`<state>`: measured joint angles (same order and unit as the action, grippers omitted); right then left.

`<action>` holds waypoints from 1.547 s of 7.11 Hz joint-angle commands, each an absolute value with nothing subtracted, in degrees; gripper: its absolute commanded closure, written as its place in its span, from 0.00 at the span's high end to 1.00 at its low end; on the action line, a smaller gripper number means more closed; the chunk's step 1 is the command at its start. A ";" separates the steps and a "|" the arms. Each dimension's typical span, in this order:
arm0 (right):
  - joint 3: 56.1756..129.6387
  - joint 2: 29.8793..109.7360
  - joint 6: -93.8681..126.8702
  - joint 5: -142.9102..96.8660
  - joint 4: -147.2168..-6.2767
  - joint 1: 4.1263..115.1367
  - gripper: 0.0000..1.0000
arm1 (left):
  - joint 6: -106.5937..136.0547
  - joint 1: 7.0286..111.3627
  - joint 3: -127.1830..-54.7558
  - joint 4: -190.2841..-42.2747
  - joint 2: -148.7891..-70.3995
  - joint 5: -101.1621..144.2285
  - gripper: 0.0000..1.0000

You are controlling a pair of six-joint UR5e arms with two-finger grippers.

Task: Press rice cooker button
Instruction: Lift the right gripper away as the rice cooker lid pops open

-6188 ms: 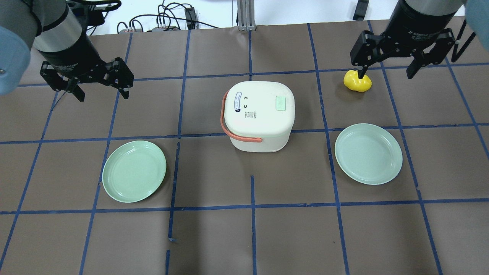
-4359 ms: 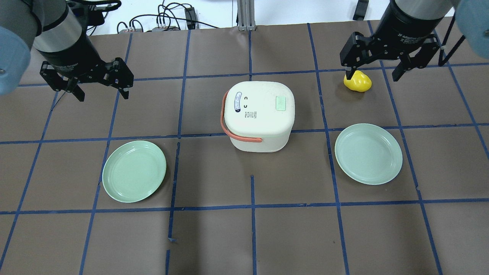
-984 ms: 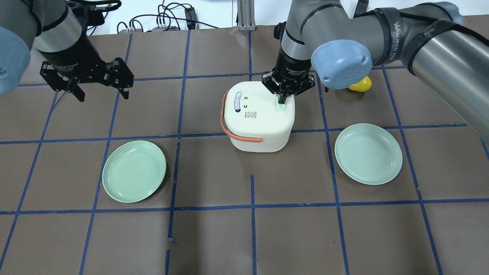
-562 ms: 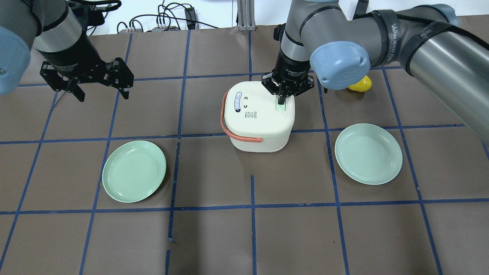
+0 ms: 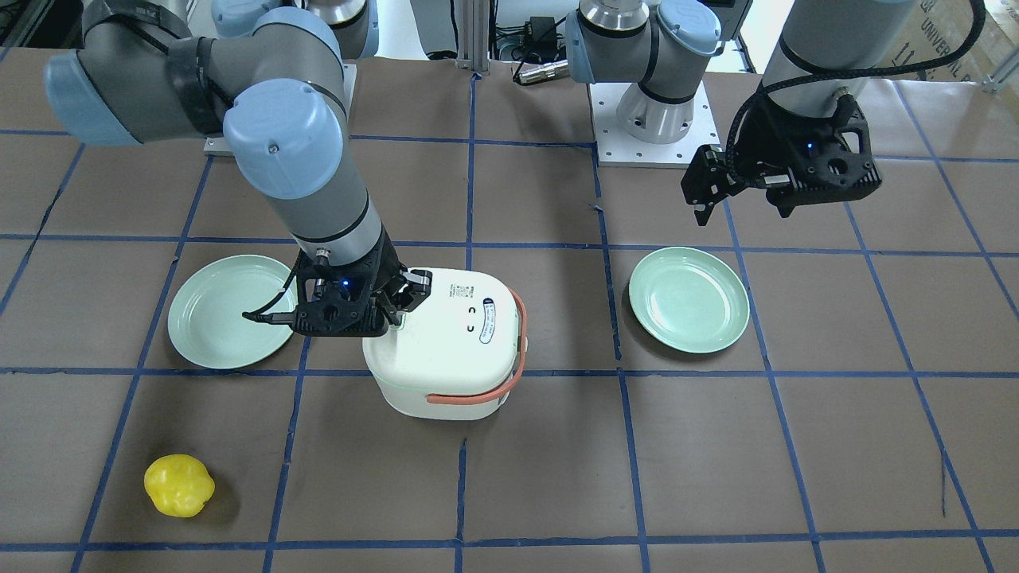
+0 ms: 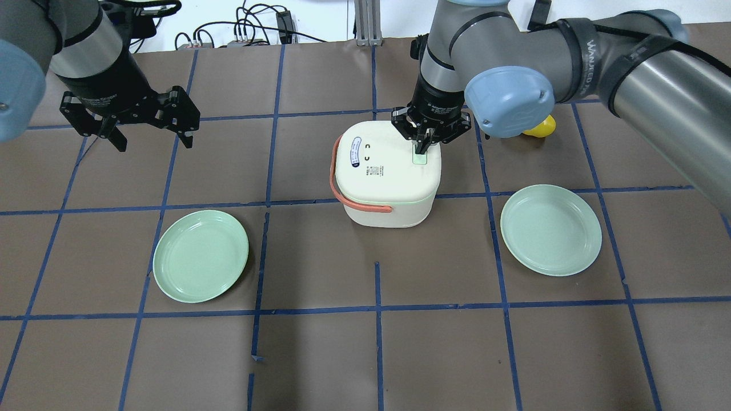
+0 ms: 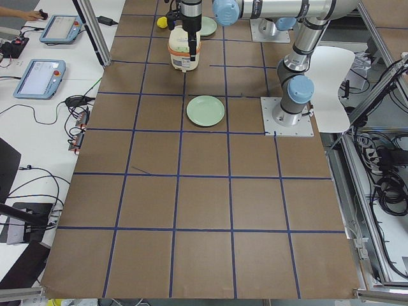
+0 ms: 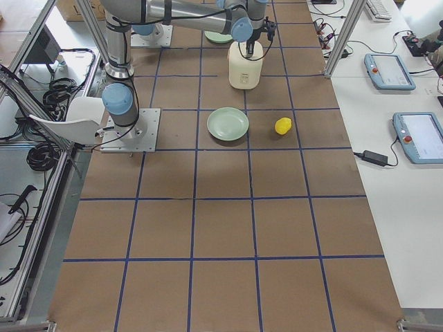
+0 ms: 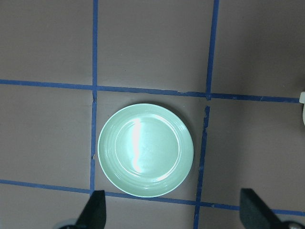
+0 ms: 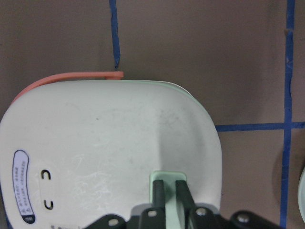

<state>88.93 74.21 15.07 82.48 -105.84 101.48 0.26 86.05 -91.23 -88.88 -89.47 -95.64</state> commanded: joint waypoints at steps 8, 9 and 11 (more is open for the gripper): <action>79.70 81.83 5.11 91.15 -92.28 94.93 0.85 | 0.26 86.04 -91.23 -88.94 -89.47 -95.71 1.00; 80.59 82.52 2.57 91.75 -92.29 94.40 0.86 | 0.26 86.04 -91.23 -88.86 -89.47 -95.71 1.00; 81.12 83.32 -1.31 91.50 -91.41 92.04 1.00 | 0.26 86.04 -91.23 -88.86 -89.47 -95.71 1.00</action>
